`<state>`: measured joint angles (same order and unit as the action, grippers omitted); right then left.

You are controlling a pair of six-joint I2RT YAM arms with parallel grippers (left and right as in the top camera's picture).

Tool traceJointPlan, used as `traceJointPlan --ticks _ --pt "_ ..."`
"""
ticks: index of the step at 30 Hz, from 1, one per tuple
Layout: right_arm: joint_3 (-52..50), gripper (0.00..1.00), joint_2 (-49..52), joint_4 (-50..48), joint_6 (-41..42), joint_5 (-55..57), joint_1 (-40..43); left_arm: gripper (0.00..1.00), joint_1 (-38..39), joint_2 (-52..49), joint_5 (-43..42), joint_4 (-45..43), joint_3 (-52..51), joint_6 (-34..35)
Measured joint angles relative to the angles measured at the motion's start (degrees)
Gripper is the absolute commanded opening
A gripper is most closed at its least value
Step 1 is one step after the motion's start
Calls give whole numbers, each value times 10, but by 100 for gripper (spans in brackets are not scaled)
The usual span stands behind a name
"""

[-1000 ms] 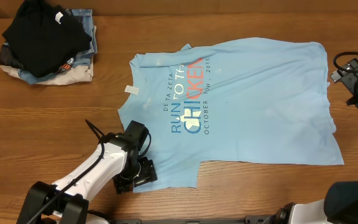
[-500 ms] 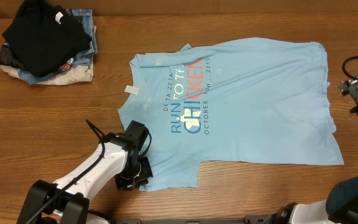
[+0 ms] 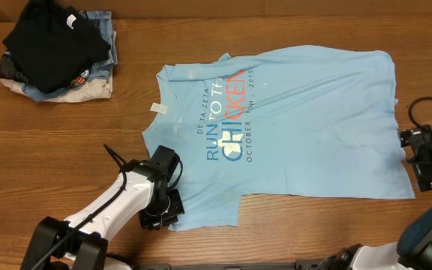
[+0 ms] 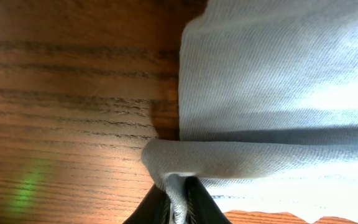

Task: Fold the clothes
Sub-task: 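Grasp the front-left hem with the left gripper and front-right hem with the right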

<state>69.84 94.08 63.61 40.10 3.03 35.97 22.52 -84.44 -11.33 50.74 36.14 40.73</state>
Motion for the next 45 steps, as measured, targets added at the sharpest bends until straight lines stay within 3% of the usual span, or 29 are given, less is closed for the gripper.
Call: traceJointPlan --ticks 11,22,45 --pt "-83 100 1 -100 2 -5 35 9 0 -1 0 1 0 0" --pt "-95 100 1 -80 51 43 35 9 0 -1 0 1 0 0" --pt "-141 93 35 -123 49 63 41 7 0 -1 0 1 0 0"
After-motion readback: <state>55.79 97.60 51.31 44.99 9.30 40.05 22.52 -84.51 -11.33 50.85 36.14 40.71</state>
